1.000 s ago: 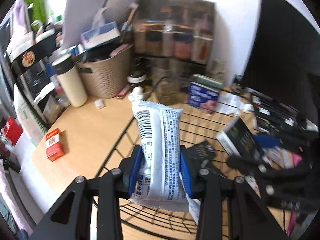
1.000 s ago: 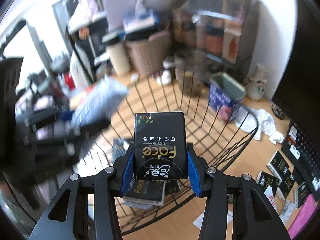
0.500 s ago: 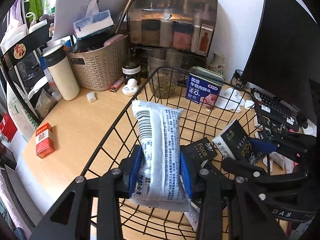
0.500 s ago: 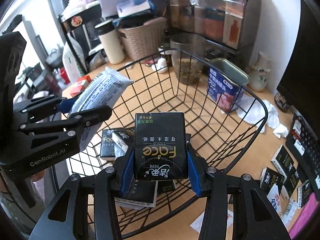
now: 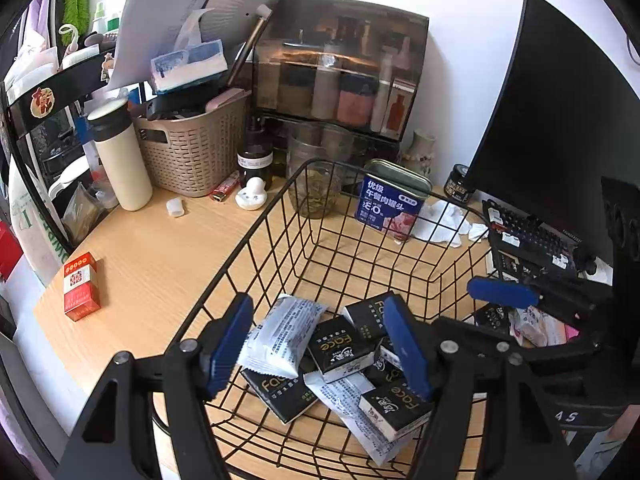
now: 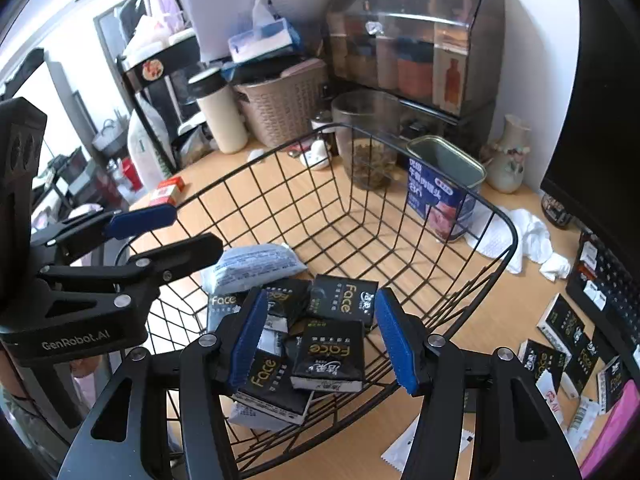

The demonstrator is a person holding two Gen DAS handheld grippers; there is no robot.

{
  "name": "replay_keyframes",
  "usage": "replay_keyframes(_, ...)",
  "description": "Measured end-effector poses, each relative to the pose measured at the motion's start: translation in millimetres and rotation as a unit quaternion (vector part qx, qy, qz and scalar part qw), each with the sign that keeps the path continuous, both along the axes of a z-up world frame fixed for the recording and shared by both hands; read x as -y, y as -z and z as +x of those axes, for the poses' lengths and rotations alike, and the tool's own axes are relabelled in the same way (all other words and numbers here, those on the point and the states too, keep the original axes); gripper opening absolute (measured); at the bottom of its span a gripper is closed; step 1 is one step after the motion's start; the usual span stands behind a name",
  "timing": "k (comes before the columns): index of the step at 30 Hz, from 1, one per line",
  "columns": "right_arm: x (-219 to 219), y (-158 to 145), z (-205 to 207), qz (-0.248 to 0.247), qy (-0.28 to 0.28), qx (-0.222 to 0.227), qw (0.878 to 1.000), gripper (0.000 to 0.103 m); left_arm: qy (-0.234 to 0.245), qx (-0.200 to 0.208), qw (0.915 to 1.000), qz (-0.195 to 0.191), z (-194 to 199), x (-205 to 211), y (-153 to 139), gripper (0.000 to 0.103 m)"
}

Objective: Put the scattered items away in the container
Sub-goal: 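Move both open tools back over the pile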

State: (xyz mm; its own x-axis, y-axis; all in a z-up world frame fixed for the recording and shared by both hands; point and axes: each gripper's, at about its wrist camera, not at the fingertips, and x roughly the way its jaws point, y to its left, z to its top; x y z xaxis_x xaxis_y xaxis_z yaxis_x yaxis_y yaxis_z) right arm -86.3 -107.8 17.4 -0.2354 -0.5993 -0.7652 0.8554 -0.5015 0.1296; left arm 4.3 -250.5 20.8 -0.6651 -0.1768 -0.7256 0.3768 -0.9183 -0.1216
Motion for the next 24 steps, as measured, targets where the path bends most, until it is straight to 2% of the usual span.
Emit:
replay_keyframes(8, -1, -1, 0, 0.005, 0.001, -0.006, 1.0, 0.056, 0.005, -0.004, 0.9999, 0.012, 2, -3, -3, 0.072)
replay_keyframes(14, -39, -39, -9, -0.011, 0.022, -0.029, 0.999, 0.056, 0.027, -0.028, 0.9992, 0.014, 7, -26, -22, 0.072)
replay_keyframes(17, -72, -50, -11, -0.009, 0.045, -0.042, 0.998, 0.056, 0.053, -0.033, 0.9977, 0.024, 4, -56, -23, 0.072)
replay_keyframes(19, -101, -51, -11, 0.002, 0.063, -0.05, 0.997, 0.057, 0.092, -0.023, 0.9952, 0.024, -2, -85, -20, 0.073)
replay_keyframes(22, -143, -43, -14, 0.03, 0.101, -0.051, 0.993, 0.057, 0.148, -0.014, 0.9888, -0.003, -8, -135, -20, 0.072)
replay_keyframes(24, -173, -30, -17, 0.047, 0.126, -0.042, 0.99, 0.057, 0.181, -0.013, 0.9833, -0.001, -11, -164, -18, 0.072)
